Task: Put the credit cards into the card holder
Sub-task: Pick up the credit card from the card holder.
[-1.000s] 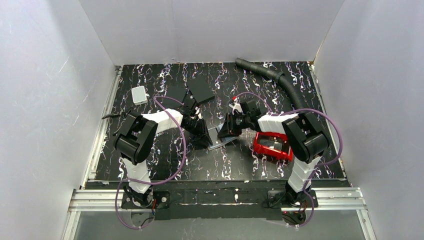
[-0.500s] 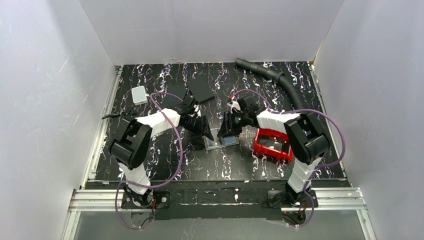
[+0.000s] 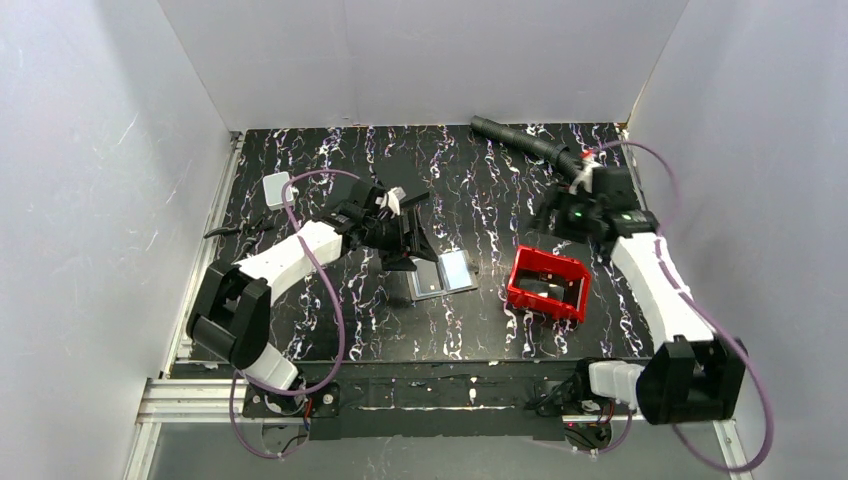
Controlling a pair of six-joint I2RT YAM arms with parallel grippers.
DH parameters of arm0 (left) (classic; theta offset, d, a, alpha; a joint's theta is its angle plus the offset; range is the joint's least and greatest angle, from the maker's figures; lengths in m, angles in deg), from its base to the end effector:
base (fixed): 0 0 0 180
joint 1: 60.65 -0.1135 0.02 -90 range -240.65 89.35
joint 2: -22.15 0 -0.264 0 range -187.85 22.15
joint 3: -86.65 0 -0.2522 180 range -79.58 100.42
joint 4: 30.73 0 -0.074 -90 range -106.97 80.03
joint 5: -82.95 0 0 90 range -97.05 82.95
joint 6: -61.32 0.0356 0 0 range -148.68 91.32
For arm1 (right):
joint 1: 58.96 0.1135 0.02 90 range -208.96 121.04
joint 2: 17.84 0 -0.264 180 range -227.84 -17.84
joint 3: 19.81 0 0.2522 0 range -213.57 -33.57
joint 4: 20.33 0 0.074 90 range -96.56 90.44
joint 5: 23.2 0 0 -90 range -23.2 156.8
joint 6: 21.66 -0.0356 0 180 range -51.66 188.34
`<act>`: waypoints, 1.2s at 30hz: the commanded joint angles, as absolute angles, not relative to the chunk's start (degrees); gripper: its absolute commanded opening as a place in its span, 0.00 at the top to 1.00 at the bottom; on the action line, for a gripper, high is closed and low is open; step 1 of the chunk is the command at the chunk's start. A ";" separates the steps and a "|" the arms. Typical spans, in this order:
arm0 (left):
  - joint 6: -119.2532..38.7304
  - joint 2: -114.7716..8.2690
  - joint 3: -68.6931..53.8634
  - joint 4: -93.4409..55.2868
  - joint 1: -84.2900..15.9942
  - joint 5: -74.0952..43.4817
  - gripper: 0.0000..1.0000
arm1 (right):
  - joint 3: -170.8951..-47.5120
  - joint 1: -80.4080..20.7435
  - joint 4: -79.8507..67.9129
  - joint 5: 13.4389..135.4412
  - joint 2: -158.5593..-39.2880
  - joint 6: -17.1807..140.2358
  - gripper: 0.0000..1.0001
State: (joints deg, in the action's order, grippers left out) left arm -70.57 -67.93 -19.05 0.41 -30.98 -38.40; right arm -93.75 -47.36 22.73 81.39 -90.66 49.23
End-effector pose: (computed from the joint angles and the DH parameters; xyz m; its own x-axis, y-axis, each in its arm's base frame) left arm 0.2814 -0.1816 0.2327 -0.9609 -0.1089 -0.2547 0.1208 0.6629 -0.7389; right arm 0.2674 0.0640 0.2982 -0.7424 0.1710 -0.6477 -0.1430 0.9041 0.4026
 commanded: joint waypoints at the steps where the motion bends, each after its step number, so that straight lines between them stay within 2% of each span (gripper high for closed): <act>1: -72.89 -66.51 -16.68 -6.88 -26.82 -42.91 0.34 | -87.84 -58.05 32.15 79.50 -84.18 50.99 0.27; 7: -73.65 -75.99 -6.03 -9.64 -17.82 -36.35 0.36 | -84.11 -67.33 34.68 74.99 -82.07 49.97 0.28; 12: -73.70 -84.83 1.91 -9.33 -14.77 -34.39 0.38 | -82.46 -67.07 34.23 80.76 -86.17 50.69 0.39; 14: -73.31 -87.39 4.27 -9.01 -13.85 -34.06 0.38 | -81.25 -64.76 32.68 80.29 -86.10 49.95 0.38; 17: -71.51 -90.99 7.90 -7.21 -12.88 -32.80 0.36 | -79.84 -62.45 30.99 80.02 -86.83 48.19 0.34; 18: -70.71 -92.13 8.90 -6.41 -12.52 -31.96 0.36 | -79.09 -62.21 30.19 80.29 -87.18 47.59 0.27; 19: -69.83 -93.13 9.91 -5.61 -12.21 -30.99 0.36 | -78.25 -62.07 29.27 80.67 -87.45 47.06 0.12; 20: -68.83 -94.00 10.92 -4.90 -11.80 -30.22 0.36 | -77.69 -61.91 28.47 80.83 -87.59 46.65 0.03; 21: -68.12 -94.91 11.95 -4.07 -11.59 -29.39 0.36 | -77.06 -61.76 27.66 80.64 -87.70 46.42 0.02; 28: -65.57 -100.34 18.11 -2.52 -9.63 -27.57 0.43 | -77.25 -61.58 27.29 77.24 -86.96 44.95 0.05; 30: -65.60 -101.45 19.06 -2.56 -9.05 -27.52 0.49 | -78.01 -61.60 27.84 75.49 -86.02 44.47 0.06; 36: -64.22 -103.00 20.99 -1.68 -6.61 -23.55 0.55 | -79.97 -61.55 30.83 71.98 -85.79 46.07 0.15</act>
